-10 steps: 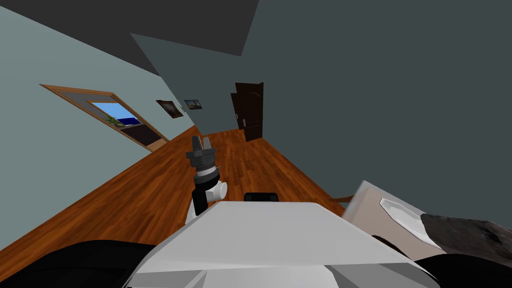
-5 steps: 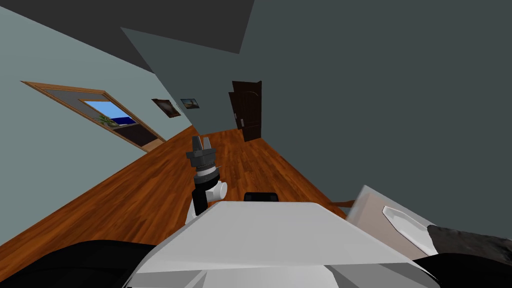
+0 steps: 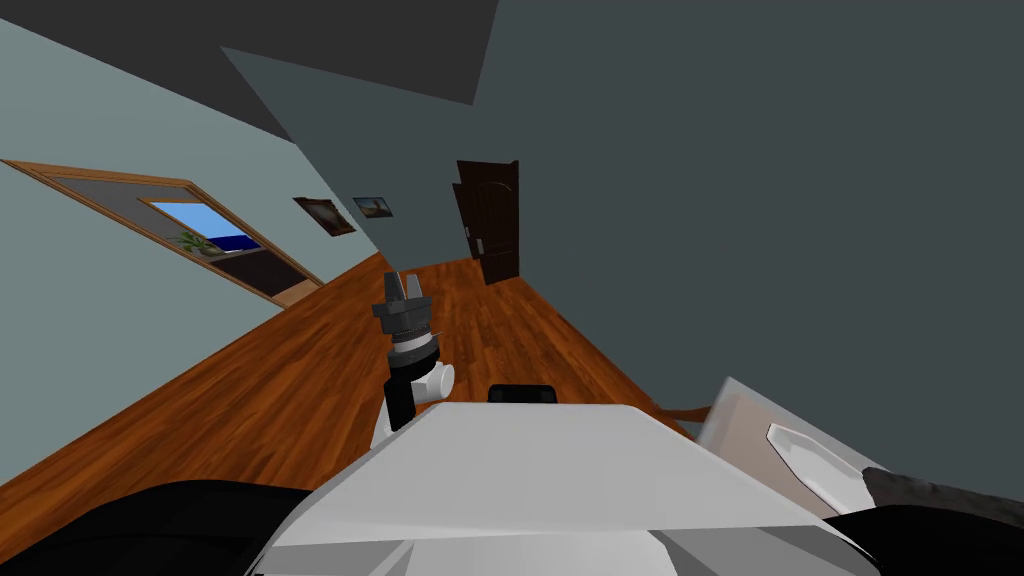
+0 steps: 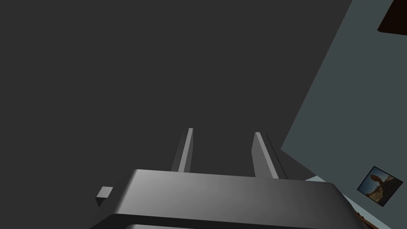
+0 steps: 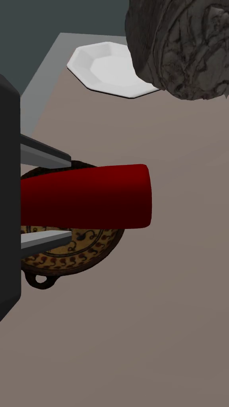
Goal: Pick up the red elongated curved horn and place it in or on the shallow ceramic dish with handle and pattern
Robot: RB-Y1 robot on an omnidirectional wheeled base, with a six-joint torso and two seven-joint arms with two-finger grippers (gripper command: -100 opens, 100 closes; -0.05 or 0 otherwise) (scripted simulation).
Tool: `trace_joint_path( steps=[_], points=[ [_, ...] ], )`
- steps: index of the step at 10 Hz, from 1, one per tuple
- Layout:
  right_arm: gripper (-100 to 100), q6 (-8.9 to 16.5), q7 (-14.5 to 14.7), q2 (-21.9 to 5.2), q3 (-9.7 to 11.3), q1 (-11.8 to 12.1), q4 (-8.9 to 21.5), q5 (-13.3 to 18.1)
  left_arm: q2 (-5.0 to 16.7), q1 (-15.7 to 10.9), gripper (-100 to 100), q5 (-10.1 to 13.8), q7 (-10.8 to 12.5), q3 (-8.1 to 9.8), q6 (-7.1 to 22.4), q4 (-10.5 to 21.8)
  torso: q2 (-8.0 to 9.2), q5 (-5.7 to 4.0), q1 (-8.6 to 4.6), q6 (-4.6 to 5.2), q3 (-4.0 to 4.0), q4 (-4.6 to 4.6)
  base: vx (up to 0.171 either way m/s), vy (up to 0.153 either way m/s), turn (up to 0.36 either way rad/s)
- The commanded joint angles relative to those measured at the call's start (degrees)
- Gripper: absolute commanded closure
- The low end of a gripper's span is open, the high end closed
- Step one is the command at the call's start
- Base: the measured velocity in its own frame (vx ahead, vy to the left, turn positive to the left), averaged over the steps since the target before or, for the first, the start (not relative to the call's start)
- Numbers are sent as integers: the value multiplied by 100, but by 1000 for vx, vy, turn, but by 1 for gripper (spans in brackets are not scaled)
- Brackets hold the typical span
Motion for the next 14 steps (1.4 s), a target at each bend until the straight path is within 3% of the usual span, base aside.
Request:
trace_joint_path(
  steps=[1, 4, 5, 9, 10, 11, 14],
  points=[
    [100, -222, 30, -168, 125, -135, -198, -73, 0, 0, 0, 0, 0, 0, 0, 0, 0, 0, 0, 0, 0, 0, 91, -128, -32],
    [100, -309, 23, -207, 154, -195, -221, -81, 0, 0, 0, 0, 0, 0, 0, 0, 16, 3, 9, 5, 6, -2, 43, -76, 7],
    [-100, -313, 27, -211, 158, -200, -238, -83, -1, -1, 0, 0, 0, -1, 0, 0, 30, 10, 30, 11, 13, -1, 6, -8, 4],
    [-100, -314, 27, -212, 157, -202, -237, -83, -1, -1, 0, 0, 0, -1, 0, 0, 44, 16, 51, 12, 22, 3, 0, 0, 0],
    [0, -314, 27, -212, 157, -202, -237, -83, -1, -1, 0, 0, 0, -1, 0, 0, 44, 16, 51, 12, 22, 3, 0, 0, 0],
    [-100, -364, -20, -421, 93, -72, -394, -118, -1, -1, 0, 0, 0, -1, 0, 0, 44, 16, 51, 12, 22, 3, 8, 14, -65],
    [-100, -463, -115, -840, -36, 188, -708, -190, -1, -1, 0, 0, 0, -1, 0, 0, 37, 21, 69, 14, 18, 1, 17, 44, -58]
  ],
)
